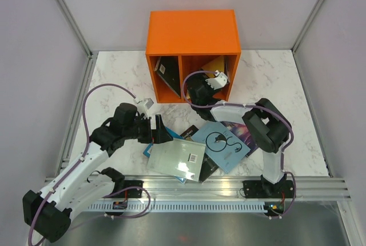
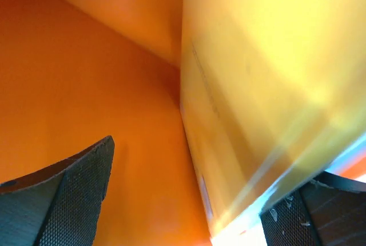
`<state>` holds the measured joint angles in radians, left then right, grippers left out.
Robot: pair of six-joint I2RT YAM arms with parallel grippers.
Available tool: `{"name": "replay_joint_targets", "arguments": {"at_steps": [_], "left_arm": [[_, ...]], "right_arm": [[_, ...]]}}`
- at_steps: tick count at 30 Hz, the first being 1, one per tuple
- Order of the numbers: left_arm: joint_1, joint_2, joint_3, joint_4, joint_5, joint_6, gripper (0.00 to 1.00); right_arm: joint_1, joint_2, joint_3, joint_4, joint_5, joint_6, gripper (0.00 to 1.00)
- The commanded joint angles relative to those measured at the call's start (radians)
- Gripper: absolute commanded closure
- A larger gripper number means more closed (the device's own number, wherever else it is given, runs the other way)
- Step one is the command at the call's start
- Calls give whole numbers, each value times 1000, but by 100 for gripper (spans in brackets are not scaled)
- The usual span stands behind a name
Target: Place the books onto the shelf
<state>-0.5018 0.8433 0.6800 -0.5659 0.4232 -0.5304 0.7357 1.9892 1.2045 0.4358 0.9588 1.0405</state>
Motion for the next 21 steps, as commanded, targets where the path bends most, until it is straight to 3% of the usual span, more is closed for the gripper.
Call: {"name": "replay_joint_targets", "arguments": {"at_steps": [1, 13, 18, 21], "left_arm": [[-4, -12, -8, 29, -34, -5, 0], [-4, -3, -11, 27, -47, -20, 0], [-4, -13, -8, 21, -50, -22, 0], [-4, -16, -7, 18, -46, -22, 0]], "right_arm": [[-2, -49, -111, -272, 29, -16, 2], [137, -468, -198, -689, 172, 29, 2], [217, -630, -258, -804, 74, 35, 3], [244, -699, -319, -778, -35, 30, 15]]}}
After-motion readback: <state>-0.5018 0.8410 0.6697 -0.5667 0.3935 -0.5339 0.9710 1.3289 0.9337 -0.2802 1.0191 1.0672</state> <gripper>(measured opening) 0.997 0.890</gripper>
